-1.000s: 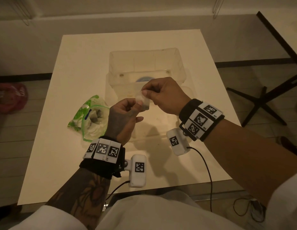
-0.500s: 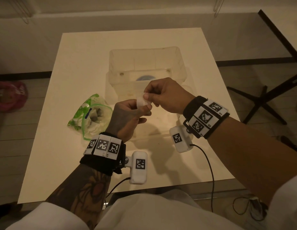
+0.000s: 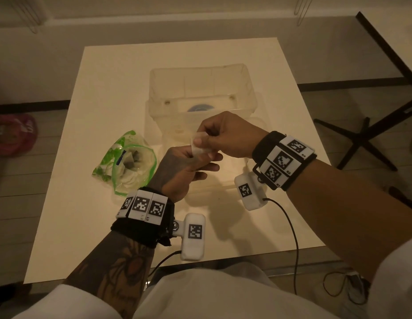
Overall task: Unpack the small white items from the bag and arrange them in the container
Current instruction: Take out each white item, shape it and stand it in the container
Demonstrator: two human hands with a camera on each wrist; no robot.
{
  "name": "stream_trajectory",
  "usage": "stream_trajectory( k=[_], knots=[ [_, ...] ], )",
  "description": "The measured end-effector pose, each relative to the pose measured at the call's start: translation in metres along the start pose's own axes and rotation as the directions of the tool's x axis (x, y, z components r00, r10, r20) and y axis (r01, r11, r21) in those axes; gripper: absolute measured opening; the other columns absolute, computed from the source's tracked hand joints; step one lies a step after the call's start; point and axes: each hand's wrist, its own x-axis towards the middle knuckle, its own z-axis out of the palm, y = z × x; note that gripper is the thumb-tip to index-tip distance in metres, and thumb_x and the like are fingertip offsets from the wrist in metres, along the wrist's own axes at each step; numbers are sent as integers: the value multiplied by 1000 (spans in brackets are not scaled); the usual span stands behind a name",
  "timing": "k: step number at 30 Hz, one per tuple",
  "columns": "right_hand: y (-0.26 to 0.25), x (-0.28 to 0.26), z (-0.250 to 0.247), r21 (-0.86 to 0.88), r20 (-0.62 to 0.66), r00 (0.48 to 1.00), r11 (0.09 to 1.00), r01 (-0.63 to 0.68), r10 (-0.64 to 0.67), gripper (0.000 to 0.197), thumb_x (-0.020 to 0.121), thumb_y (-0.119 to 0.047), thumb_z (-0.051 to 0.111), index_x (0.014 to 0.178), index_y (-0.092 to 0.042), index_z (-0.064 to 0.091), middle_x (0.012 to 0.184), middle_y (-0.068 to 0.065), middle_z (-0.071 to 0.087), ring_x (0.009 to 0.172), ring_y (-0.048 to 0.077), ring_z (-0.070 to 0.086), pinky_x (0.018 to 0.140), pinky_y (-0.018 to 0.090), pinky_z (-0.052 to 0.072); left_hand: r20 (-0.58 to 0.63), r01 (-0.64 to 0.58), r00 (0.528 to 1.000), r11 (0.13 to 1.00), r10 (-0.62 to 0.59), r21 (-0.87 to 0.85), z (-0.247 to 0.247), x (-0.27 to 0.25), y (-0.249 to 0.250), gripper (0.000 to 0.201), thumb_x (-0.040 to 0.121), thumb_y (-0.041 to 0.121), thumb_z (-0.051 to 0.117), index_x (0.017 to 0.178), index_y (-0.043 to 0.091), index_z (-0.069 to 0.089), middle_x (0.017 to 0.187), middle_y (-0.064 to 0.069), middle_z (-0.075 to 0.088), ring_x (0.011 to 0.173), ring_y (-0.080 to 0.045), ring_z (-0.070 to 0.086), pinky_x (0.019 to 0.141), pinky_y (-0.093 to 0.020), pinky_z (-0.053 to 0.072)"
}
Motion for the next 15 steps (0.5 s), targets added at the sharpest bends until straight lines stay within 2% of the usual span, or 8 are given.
stream_trajectory(
  k=[3,6,9,12,15],
  knots=[
    [0,0,-1,-8,10,1000,1000,3,-3,18,93,-23,63,82,-10,70,63,-3,65,60,9,58,62,24,49,9,1,1000,1000,-1,-19,-1,-2,3,18,95,23,56,98,12,70,100,-7,75,86,-22,71,66,-29,47],
    [0,1,-5,-47,9,1000,999,2,-1,17,94,-25,61,88,-13,72,63,-10,63,60,5,55,62,23,46,-18,3,1000,999,-4,-53,-2,-3,7,28,101,32,44,105,18,68,102,-8,74,88,-24,71,65,-31,48],
    [-2,0,-9,-95,7,1000,995,-9,10,18,96,-26,57,92,-17,71,69,-12,61,62,3,52,62,20,43,-45,-61,997,997,63,37,-6,-3,6,23,99,28,48,101,17,68,99,-4,75,88,-20,72,63,-27,50],
    [-3,0,-9,-83,-2,1000,997,-4,4,17,96,-26,57,94,-16,70,73,-12,63,62,-1,54,63,18,43,-44,-73,996,993,78,97,-7,-3,4,17,96,22,55,104,14,69,100,-2,75,90,-17,72,67,-27,51],
    [-3,0,-6,-44,53,998,999,31,-28,18,94,-24,60,92,-9,70,74,0,69,64,4,60,65,25,52,-44,-55,997,995,59,81,-5,-4,5,16,94,20,59,102,13,71,99,-2,75,91,-16,72,72,-29,51]
  ],
)
